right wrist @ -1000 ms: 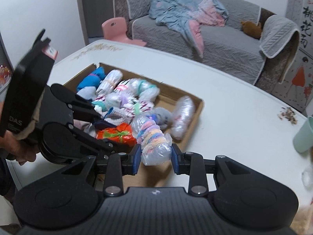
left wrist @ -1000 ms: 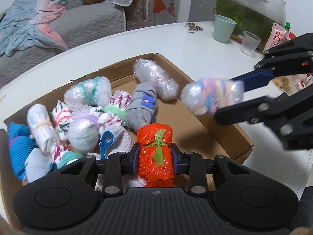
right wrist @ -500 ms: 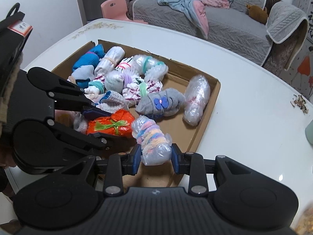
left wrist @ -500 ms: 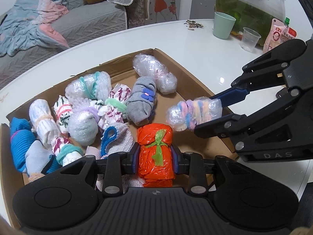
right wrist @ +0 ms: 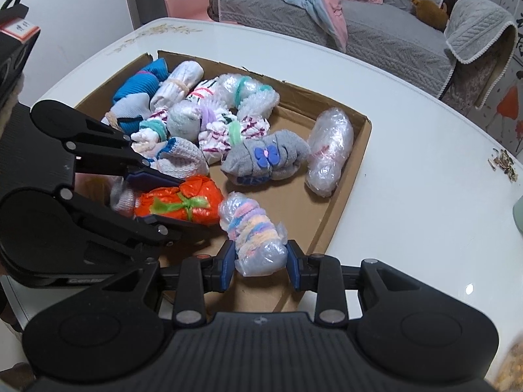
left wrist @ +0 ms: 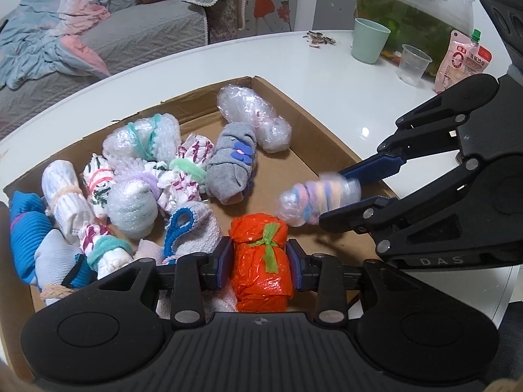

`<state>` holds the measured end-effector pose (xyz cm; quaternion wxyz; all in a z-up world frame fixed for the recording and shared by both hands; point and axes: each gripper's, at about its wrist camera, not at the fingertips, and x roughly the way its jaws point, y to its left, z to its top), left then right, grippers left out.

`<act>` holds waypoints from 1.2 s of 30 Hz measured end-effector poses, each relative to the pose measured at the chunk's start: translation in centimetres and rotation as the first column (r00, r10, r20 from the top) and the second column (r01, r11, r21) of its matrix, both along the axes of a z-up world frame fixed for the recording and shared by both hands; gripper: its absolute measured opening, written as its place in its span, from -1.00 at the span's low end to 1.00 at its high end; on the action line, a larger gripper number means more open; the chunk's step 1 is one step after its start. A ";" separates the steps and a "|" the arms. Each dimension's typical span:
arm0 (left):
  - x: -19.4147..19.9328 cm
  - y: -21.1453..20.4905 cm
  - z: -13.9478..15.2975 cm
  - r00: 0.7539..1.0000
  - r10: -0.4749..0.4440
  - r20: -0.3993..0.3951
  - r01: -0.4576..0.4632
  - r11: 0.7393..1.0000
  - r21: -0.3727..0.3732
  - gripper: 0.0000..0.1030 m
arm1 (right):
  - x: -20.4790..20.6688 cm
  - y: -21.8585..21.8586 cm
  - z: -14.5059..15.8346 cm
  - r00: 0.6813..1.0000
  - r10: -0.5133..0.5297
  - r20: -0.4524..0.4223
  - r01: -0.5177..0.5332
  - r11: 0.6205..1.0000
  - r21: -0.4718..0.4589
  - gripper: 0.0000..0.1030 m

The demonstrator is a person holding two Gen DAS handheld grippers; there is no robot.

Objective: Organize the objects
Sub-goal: 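Carry the orange bundle and bubble-wrap bundle into the box with both grippers, then open both grippers to release the bundles in the box, then lift both grippers up and away from the box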

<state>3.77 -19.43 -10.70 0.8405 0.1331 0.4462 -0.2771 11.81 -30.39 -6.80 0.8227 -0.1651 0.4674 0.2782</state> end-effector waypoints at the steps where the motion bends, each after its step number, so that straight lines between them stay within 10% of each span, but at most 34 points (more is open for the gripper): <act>1: 0.0 0.0 0.0 1.000 0.004 -0.004 -0.004 1.000 -0.002 -0.15 | 0.0 0.0 0.0 1.000 -0.002 0.000 0.002 1.000 0.000 -0.43; 10: -0.2 0.3 0.7 0.998 0.017 -0.060 -0.020 0.998 -0.052 0.63 | 0.0 -0.4 0.5 1.000 -0.024 0.008 0.024 1.000 0.006 -0.42; 36: -4.6 8.5 8.6 0.966 0.250 0.058 -0.250 0.968 -0.003 0.99 | -3.9 2.6 6.0 0.998 -0.044 0.044 0.041 0.997 0.069 0.20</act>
